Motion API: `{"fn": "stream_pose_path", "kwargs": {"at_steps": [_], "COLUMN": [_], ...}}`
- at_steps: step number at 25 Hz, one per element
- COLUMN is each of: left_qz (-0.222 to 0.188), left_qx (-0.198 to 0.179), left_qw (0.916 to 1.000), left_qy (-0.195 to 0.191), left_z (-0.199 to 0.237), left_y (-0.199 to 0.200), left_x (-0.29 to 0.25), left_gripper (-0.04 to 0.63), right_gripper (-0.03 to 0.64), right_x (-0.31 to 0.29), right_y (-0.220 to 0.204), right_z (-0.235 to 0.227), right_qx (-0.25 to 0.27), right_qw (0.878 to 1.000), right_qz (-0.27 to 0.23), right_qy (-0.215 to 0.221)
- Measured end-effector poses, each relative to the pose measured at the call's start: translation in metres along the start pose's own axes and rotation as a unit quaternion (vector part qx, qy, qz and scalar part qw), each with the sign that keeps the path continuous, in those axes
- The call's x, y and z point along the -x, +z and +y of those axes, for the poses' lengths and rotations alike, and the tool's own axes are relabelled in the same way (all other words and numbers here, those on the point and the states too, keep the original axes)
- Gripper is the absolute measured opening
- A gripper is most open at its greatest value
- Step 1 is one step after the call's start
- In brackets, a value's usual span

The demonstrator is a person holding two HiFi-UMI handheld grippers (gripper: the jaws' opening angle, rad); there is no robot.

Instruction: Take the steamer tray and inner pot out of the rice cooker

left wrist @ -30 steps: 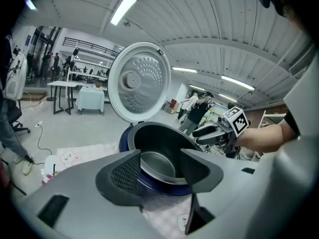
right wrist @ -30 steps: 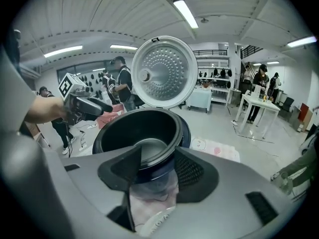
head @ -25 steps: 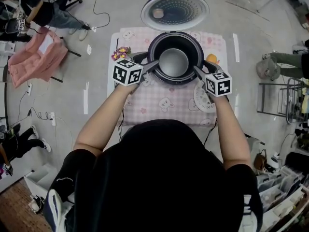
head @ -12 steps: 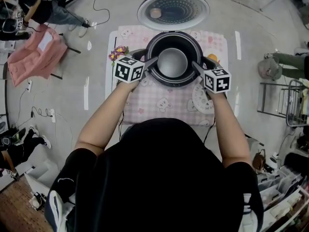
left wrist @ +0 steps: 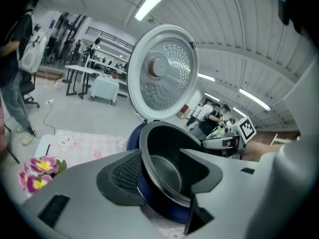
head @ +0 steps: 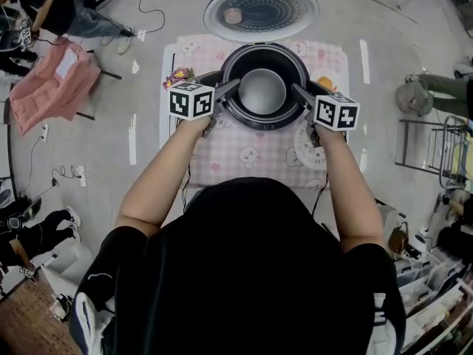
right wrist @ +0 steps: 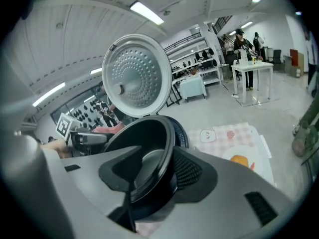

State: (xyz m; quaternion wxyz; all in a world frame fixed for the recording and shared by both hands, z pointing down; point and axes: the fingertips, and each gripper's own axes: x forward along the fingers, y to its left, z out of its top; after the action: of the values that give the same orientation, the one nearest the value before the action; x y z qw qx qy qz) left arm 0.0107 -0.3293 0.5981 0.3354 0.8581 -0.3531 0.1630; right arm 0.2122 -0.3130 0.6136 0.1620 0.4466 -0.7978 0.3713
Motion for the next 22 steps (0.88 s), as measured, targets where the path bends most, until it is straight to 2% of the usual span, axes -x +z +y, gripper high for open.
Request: {"fn": "stream_pose_path", "kwargs": {"at_steps": [5,10,15,22], "left_qz": [-0.045,-0.083,-0.087,-0.103], "left_qx": [0.102,0.17,0.187,0.181], "left_qw": [0.9927,0.9784,0.9741,0.9742], "left_qy": [-0.045,-0.083,-0.092,-0.087], "left_z": [0.003,0.002,-0.008,-0.009], "left_y": [0.008,0.014,0.017,0.027], "left_x": [0.002,0.005,0.006,0.021], "left_gripper": [0.251,0.217,0.137,0.071], "right_gripper": [0.157,0.107,0.048,0.044], "right_x": [0.007,0.006,0.02,0.033], "right_y": [0.004,0.001,0.007,0.019], "right_z": [-0.001,-0.002,-0.005,0.011], "right_qx": [-0.094,-0.139,-0.157,-0.149], "right_qw": [0.995,0.989,0.984,0.984], "right_qz": [-0.02,-0.026,-0.048,-0.068], "right_qy": [0.028,0.051,0.061,0.072]}}
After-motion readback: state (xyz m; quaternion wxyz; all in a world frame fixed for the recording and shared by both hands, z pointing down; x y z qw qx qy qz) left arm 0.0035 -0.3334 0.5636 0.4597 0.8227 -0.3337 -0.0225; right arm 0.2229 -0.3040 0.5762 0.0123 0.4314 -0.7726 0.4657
